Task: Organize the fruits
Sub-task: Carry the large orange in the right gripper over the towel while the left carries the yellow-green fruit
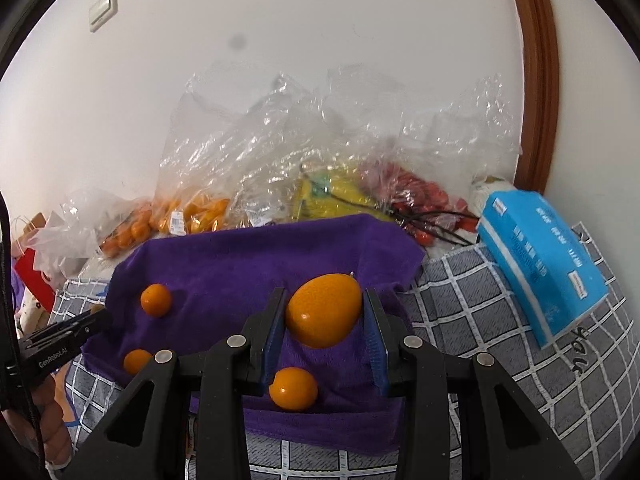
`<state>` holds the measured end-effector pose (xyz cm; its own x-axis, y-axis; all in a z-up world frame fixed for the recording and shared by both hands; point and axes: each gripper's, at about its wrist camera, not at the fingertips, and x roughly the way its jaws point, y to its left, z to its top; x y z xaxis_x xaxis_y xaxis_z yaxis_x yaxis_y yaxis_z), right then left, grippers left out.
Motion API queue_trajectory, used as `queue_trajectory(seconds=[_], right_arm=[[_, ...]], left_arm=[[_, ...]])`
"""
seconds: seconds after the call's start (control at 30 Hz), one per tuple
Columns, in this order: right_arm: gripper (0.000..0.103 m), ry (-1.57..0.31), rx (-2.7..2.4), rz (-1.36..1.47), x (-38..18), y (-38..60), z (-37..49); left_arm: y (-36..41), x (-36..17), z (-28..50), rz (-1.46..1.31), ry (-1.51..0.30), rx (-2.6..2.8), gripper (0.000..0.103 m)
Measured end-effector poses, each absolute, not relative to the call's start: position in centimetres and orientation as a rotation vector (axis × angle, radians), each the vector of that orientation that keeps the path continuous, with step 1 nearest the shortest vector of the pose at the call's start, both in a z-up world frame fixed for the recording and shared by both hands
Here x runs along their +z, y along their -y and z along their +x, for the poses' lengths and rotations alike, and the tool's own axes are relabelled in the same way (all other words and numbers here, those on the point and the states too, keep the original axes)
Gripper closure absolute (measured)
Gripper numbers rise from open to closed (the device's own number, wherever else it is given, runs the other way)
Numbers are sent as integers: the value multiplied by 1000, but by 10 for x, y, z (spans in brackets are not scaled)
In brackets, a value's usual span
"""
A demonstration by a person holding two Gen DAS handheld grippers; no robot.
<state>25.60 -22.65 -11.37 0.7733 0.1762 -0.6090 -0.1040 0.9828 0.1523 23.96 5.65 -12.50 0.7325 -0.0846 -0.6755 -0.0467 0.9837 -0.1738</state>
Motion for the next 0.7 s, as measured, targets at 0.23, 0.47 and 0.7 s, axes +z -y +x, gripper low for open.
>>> queue_trajectory(seconds=[0.23,0.47,0.7], right_arm=[[66,-719,184,101,-128,217,262],[66,-745,186,108,-138,214,268],[66,-761,183,143,-143,220,271]], left_arm=[[-55,-128,241,-183,-758,-32,78],[-58,-130,244,-205,-769,-36,78],[-61,-132,244,-221,-766,-30,78]])
